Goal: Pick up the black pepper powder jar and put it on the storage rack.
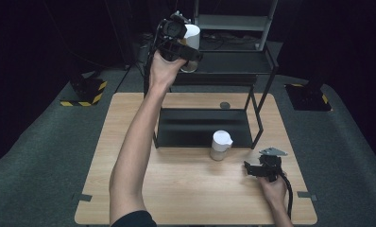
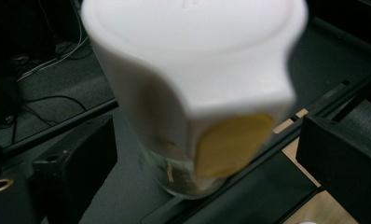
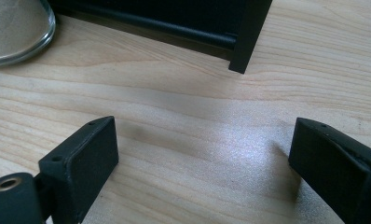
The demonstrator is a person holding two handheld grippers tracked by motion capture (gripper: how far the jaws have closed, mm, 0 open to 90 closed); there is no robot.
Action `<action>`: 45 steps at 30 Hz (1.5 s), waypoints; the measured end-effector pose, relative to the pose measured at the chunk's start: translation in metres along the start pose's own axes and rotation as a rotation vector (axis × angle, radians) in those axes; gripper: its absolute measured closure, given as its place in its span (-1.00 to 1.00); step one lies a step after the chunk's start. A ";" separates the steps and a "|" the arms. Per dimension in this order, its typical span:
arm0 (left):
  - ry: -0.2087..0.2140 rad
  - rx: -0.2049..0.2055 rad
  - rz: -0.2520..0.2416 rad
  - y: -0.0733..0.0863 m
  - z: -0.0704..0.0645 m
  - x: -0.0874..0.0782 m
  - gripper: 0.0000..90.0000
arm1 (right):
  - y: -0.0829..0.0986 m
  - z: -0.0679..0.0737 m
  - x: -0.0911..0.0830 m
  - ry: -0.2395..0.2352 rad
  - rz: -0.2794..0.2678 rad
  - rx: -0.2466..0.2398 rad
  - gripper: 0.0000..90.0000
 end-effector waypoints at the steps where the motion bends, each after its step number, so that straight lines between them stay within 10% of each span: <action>1: -0.001 0.001 0.001 0.000 -0.002 -0.002 -0.90 | 0.000 0.000 0.000 0.000 0.000 0.000 -0.84; 45: 0.012 0.021 -0.049 0.068 -0.020 -0.039 -0.91 | 0.000 0.000 0.000 0.000 0.000 0.001 -0.84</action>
Point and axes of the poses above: each handheld gripper's, and its own axes: x roughly forward along the jaws, y roughly out of its underside, z roughly to its left, the point moved 7 cm from there along x, roughly forward along the jaws, and after that the axes turned 9 degrees about -z, right-handed, at the moved point
